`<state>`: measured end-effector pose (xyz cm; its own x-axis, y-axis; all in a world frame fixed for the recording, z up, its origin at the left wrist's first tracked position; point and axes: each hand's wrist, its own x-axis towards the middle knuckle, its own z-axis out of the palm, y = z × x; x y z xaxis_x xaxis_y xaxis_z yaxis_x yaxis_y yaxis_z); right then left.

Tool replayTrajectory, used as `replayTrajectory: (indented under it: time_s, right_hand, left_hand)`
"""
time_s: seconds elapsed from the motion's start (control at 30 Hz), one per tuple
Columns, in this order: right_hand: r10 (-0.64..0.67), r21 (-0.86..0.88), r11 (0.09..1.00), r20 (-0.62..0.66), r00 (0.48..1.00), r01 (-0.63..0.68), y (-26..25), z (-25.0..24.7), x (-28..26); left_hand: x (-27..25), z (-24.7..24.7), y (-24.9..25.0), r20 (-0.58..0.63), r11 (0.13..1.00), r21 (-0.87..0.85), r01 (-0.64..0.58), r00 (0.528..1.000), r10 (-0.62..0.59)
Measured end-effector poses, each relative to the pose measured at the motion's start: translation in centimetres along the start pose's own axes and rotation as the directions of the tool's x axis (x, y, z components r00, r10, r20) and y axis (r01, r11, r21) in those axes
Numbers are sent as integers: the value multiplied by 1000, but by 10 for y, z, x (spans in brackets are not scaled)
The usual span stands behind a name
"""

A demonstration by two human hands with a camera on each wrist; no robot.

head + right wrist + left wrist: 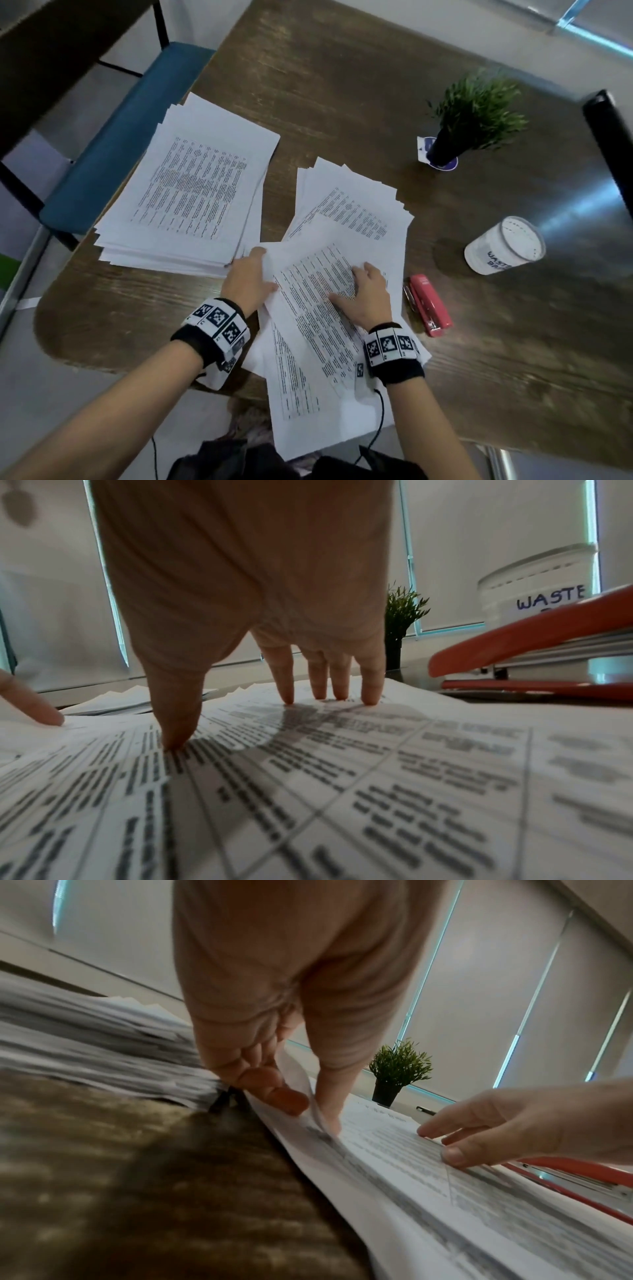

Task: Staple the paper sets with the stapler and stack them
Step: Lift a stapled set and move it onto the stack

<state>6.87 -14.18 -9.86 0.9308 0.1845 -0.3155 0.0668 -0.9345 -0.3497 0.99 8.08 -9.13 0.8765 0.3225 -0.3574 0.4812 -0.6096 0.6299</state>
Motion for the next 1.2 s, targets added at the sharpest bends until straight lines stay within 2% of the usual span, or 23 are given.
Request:
replayTrajectory:
  time_s: [0.13, 0.27, 0.33, 0.4, 0.47, 0.53, 0.7, 0.77, 0.87, 0.97, 1.03, 1.1, 1.2]
  right_hand:
    - [-52, 14, 999, 0, 999, 52, 7, 3, -4]
    - [-110, -65, 992, 12, 994, 111, 6, 9, -13]
    - [-113, -49, 992, 43, 993, 115, 7, 6, -14]
    - [-92, -15, 996, 32, 995, 93, 11, -3, -12]
    - [-64, 13, 998, -29, 998, 64, 17, -15, -8]
    - [-26, 7, 1000, -120, 992, 27, 24, -29, -4]
    - [119, -129, 978, -318, 941, -167, 56, -52, 3]
    - [218, -128, 954, -324, 921, -271, 67, -55, 3]
    - [343, -135, 917, -216, 914, -376, 78, -55, 4]
    - [361, -121, 917, -157, 919, -381, 82, -54, 8]
    - [349, -107, 923, -175, 921, -370, 82, -55, 10]
    - [319, -74, 935, -255, 913, -348, 80, -58, 10]
    - [239, -31, 959, -449, 861, -282, 70, -67, 8]
  left_hand:
    - [-3, 1, 1, -87, 1000, -1, 4, 996, -4]
    - [1, 2, -4, -176, 995, 80, -59, 982, 72]
    - [2, 1, -1, -264, 994, 30, -106, 958, 110]
    - [3, 1, 4, -314, 981, -108, -160, 942, 119]
    - [6, -1, 10, -286, 960, -212, -184, 951, 119]
    - [8, -1, 17, -266, 963, -196, -183, 956, 128]
    - [7, 6, 26, -207, 932, -348, -104, 978, 31]
    - [12, 10, 24, -184, 912, -395, -112, 982, 41]
    - [20, 14, 28, -83, 938, -339, -76, 995, 51]
    - [27, 20, 35, -18, 961, -265, -80, 997, 78]
    - [31, 24, 40, 3, 973, -203, -107, 994, 109]
    - [35, 26, 47, 10, 979, -165, -116, 993, 120]
    - [35, 30, 60, 41, 981, -156, -113, 992, 121]
